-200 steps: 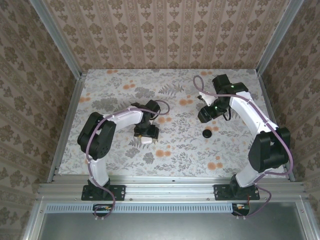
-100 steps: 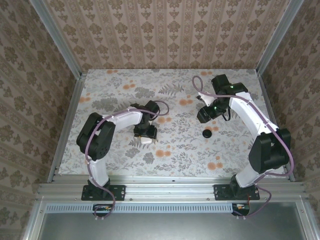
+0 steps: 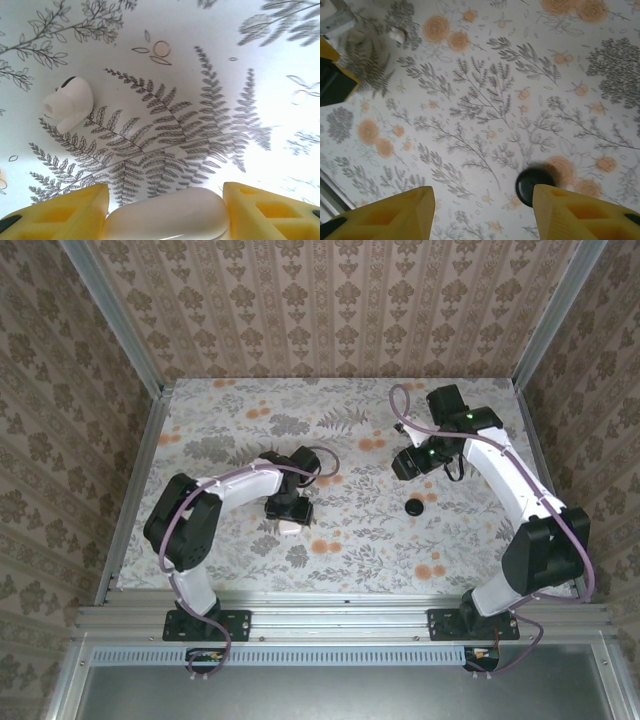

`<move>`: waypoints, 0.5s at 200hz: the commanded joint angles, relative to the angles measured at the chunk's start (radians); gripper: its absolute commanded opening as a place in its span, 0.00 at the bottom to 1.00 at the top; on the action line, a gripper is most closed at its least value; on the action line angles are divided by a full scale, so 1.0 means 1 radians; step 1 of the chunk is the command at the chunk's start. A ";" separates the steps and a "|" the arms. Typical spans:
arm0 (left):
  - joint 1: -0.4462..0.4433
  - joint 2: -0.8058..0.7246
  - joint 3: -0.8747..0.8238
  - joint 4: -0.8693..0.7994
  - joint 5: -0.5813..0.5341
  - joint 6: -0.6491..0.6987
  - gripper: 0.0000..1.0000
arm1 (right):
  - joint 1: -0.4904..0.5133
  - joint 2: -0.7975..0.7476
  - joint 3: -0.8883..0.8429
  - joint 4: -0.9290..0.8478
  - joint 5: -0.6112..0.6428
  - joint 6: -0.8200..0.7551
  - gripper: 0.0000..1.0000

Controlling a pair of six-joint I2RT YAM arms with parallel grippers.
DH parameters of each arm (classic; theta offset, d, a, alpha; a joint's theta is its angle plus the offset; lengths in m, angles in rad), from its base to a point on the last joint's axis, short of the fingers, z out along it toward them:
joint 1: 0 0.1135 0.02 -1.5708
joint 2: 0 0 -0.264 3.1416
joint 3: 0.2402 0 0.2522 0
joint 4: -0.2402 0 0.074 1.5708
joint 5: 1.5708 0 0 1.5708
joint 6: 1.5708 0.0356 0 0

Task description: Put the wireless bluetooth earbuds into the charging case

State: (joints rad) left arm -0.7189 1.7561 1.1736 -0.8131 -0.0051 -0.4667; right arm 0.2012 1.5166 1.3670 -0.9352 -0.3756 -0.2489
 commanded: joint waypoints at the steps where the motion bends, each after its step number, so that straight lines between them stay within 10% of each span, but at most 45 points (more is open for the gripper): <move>1: -0.015 -0.048 -0.011 0.021 -0.012 0.065 0.57 | 0.006 -0.026 -0.069 0.084 -0.132 0.106 0.56; 58: -0.037 -0.072 -0.003 0.141 0.104 0.254 0.54 | -0.011 -0.118 -0.363 0.381 -0.371 0.495 0.55; 100: -0.057 -0.118 -0.027 0.216 0.228 0.509 0.54 | -0.034 -0.023 -0.362 0.258 -0.526 0.532 0.57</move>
State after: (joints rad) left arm -0.7662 1.6836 1.1576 -0.6506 0.1188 -0.1608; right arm 0.1837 1.4387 0.9974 -0.6456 -0.7452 0.2108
